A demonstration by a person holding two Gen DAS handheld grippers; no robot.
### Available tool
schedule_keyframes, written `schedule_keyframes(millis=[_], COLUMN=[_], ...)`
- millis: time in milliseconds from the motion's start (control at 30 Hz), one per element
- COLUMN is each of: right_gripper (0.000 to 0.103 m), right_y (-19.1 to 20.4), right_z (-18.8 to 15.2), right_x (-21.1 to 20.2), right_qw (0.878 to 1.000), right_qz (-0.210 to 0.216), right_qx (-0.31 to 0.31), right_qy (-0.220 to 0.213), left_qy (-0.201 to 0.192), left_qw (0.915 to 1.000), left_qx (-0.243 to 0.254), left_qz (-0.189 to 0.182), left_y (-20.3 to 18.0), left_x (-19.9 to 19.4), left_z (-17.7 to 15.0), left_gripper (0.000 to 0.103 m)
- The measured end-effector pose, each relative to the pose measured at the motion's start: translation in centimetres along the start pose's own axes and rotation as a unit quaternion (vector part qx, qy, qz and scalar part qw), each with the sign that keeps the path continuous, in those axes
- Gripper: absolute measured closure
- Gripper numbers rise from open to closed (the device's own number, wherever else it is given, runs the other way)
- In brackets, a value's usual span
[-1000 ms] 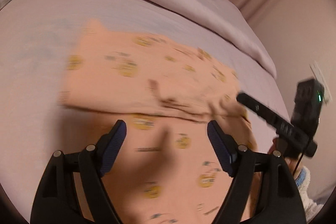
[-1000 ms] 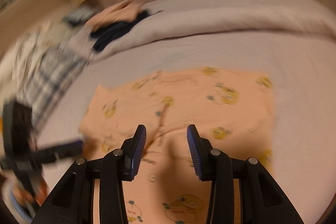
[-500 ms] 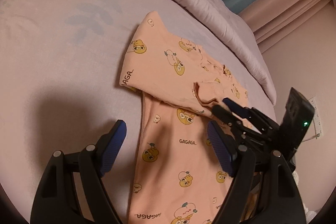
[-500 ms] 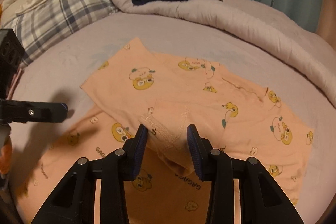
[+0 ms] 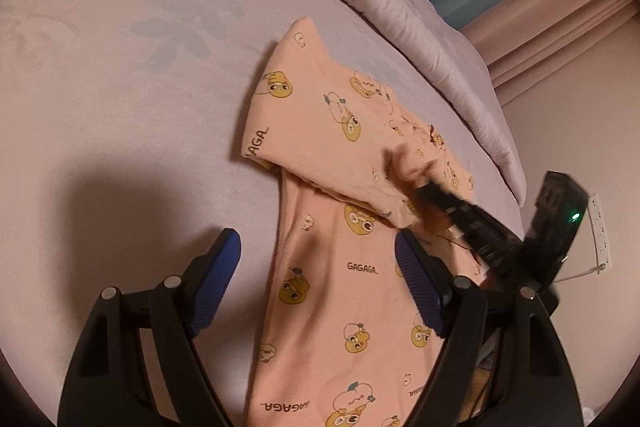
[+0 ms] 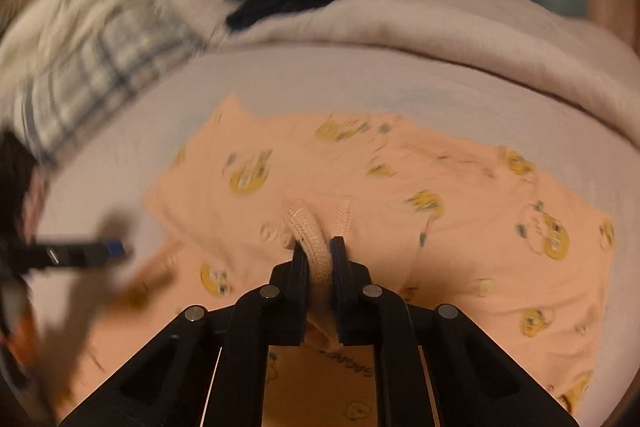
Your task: Fold small clothes
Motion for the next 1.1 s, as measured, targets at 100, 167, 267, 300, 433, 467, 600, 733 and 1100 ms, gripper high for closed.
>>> schedule_keyframes(millis=[100, 167, 267, 300, 433, 467, 600, 733, 1100], right_gripper=[0.092, 0.092, 0.092, 0.092, 0.092, 0.092, 0.092, 0.085, 0.066], right_y=[-2.5, -4.4, -7.6, -9.1, -12.7, -13.2, -15.0, -15.7, -15.3], right_z=[1.1, 1.6, 1.9, 1.6, -1.1, -1.6, -3.9, -5.6, -7.9], right_x=[-2.6, -4.6, -8.1, -9.4, -10.2, -9.9, -9.1, -7.7, -9.8], right_qw=[0.997, 0.991, 0.975, 0.965, 0.941, 0.939, 0.924, 0.900, 0.898], right_qz=[0.015, 0.020, 0.032, 0.036, 0.043, 0.043, 0.042, 0.072, 0.061], right_qx=[0.067, 0.106, 0.171, 0.202, 0.279, 0.289, 0.334, 0.395, 0.409], right_qy=[-0.044, -0.074, -0.138, -0.162, -0.186, -0.183, -0.183, -0.167, -0.150], left_qy=[0.000, 0.000, 0.002, 0.003, 0.009, 0.011, 0.019, 0.023, -0.011], left_qw=[1.0000, 1.0000, 1.0000, 1.0000, 1.0000, 0.9999, 0.9998, 0.9997, 0.9974], left_qx=[-0.002, -0.004, -0.007, -0.006, -0.004, -0.001, 0.006, 0.001, 0.012], left_qz=[0.003, 0.004, 0.003, 0.003, -0.001, -0.001, 0.000, -0.003, -0.071], left_y=[0.1, 0.0, -0.3, -0.4, -1.1, -1.4, -1.9, -2.1, -7.6], left_x=[-0.1, -0.1, 0.0, 0.1, 0.5, 0.7, 1.2, 1.4, -0.2], left_z=[0.1, 0.2, 0.3, 0.3, 0.1, 0.0, -0.4, -0.2, 4.2], left_gripper=[0.024, 0.024, 0.024, 0.024, 0.024, 0.024, 0.024, 0.024, 0.024])
Point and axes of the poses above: each gripper's, at about its wrist camera, not at the fingertips, and x roughly the way its jaws point, y to its left, z to its top, the point moved 10 cm from there along x, roughly the way its jaws point, and after that the axes turned 6 degrees about -x, right-handed, at the moved point
